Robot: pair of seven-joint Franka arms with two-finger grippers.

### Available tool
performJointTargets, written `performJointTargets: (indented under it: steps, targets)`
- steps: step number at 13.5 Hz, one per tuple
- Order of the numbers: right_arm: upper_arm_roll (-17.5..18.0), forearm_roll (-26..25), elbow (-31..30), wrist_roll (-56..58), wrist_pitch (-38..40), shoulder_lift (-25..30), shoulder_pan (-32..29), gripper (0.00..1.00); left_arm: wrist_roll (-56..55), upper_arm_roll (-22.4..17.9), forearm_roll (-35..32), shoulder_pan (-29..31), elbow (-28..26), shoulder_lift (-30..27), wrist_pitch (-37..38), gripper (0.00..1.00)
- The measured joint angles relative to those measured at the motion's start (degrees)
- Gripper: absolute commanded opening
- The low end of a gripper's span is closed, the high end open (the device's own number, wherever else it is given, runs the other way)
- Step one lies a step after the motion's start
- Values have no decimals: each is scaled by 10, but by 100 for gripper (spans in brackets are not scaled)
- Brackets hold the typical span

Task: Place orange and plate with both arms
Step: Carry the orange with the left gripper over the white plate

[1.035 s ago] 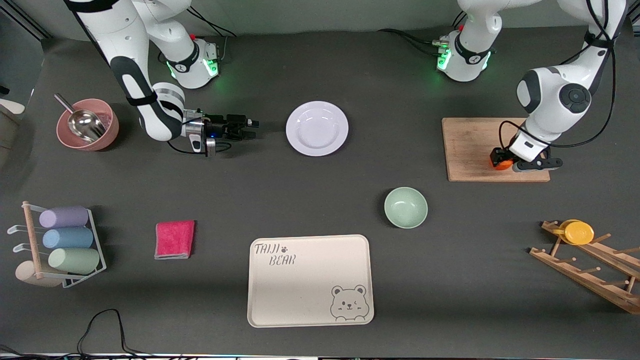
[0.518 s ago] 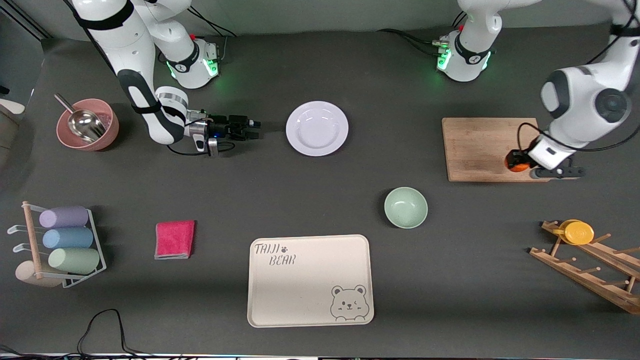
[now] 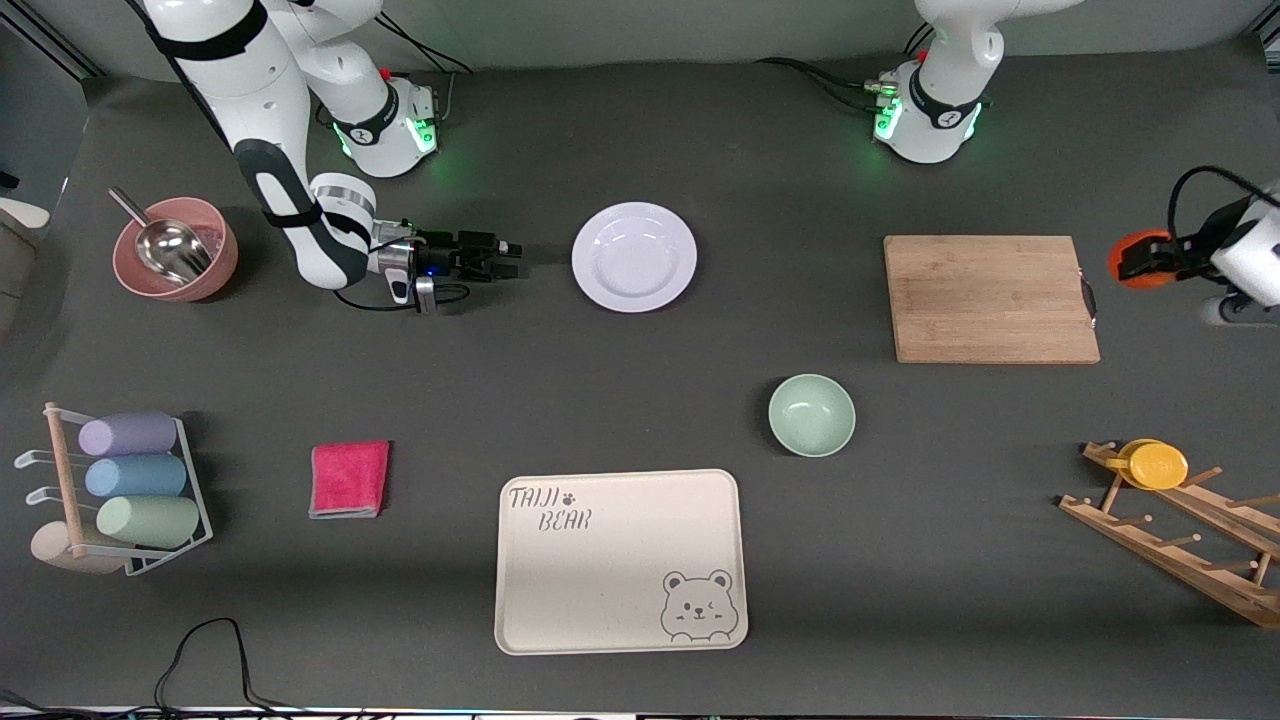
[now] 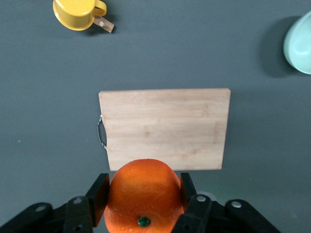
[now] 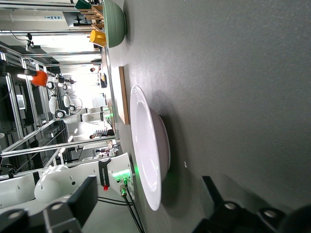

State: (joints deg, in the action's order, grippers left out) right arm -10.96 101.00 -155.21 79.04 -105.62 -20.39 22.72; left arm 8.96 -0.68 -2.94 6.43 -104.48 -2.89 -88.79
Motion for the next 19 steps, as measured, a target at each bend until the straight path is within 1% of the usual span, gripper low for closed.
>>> performJointTargets:
  steps: [3,4,5,6,8,9,11,14,16,19]
  targets:
    - [0,0,0,0,0,0,0,48,-3,9,0,-13,46,1,48,0]
    - [0,0,0,2,0,0,0,46,-10,11,1,-18,53,2,52,0]
    - [0,0,0,6,0,-1,0,38,-20,16,1,-20,56,4,52,0]
    - [0,0,0,11,0,-1,0,36,-36,25,2,-21,58,7,52,0]
    - [0,0,0,20,0,-4,0,39,-76,53,4,-23,62,12,51,0]
    - [-1,0,1,23,0,-6,0,41,-104,74,7,-24,64,15,51,0]
    - [-1,0,1,26,0,-8,-1,41,-179,121,28,-27,67,22,47,0]
    - [-1,0,1,27,0,-9,-1,41,-302,182,52,-42,68,45,3,0]
    - [-1,0,1,27,0,-9,-2,41,-398,206,58,-79,68,69,-42,0]
    - [-1,0,1,29,0,-14,-2,41,-532,214,60,-160,69,107,-105,0]
